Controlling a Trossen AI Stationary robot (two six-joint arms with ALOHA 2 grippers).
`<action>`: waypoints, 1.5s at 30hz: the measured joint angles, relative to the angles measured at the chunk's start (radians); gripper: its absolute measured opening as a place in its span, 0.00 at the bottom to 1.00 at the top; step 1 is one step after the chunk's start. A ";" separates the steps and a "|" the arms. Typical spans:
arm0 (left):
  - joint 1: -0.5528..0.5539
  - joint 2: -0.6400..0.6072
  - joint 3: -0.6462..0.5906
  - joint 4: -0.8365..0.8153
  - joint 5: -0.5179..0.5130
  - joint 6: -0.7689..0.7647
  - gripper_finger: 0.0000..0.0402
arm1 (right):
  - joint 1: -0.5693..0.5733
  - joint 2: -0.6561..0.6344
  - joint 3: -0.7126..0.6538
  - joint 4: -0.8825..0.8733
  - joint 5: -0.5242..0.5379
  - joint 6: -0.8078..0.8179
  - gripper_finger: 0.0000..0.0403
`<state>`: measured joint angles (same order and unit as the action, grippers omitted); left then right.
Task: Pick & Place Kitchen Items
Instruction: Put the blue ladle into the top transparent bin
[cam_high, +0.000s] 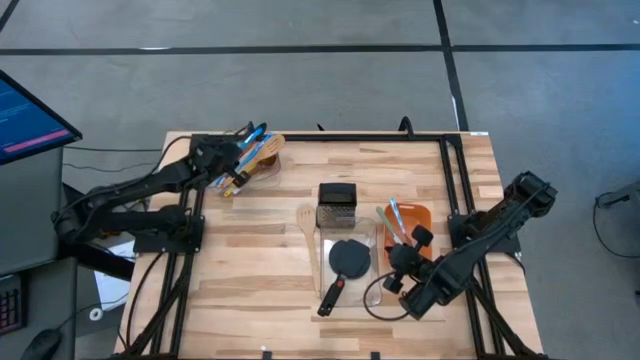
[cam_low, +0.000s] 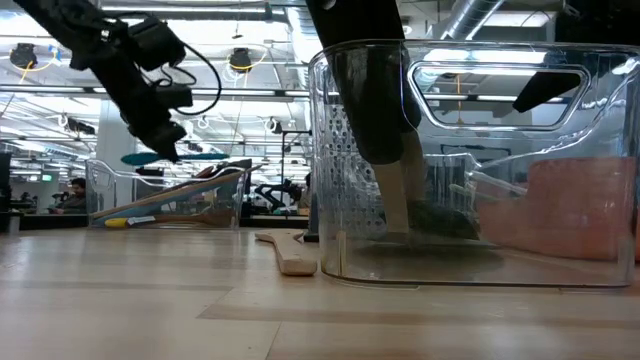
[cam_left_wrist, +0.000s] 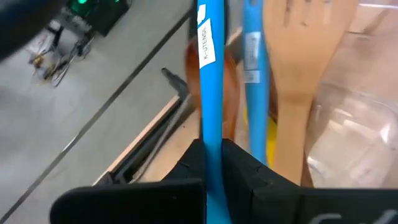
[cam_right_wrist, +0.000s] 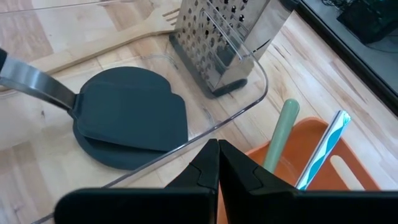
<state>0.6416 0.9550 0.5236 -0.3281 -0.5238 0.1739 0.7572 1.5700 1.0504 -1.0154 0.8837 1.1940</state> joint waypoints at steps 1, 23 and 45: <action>0.005 0.000 -0.014 0.021 0.019 0.017 0.01 | -0.004 0.000 0.000 0.001 0.000 0.000 0.00; 0.114 -0.003 -0.278 0.338 0.241 0.155 0.02 | -0.014 0.000 0.000 0.005 0.000 0.001 0.00; 0.090 0.000 -0.286 0.363 0.238 0.001 0.27 | -0.014 0.000 0.000 0.005 0.000 0.000 0.00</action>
<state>0.7318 0.9550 0.2374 0.0354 -0.2855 0.1752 0.7437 1.5700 1.0504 -1.0100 0.8833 1.1942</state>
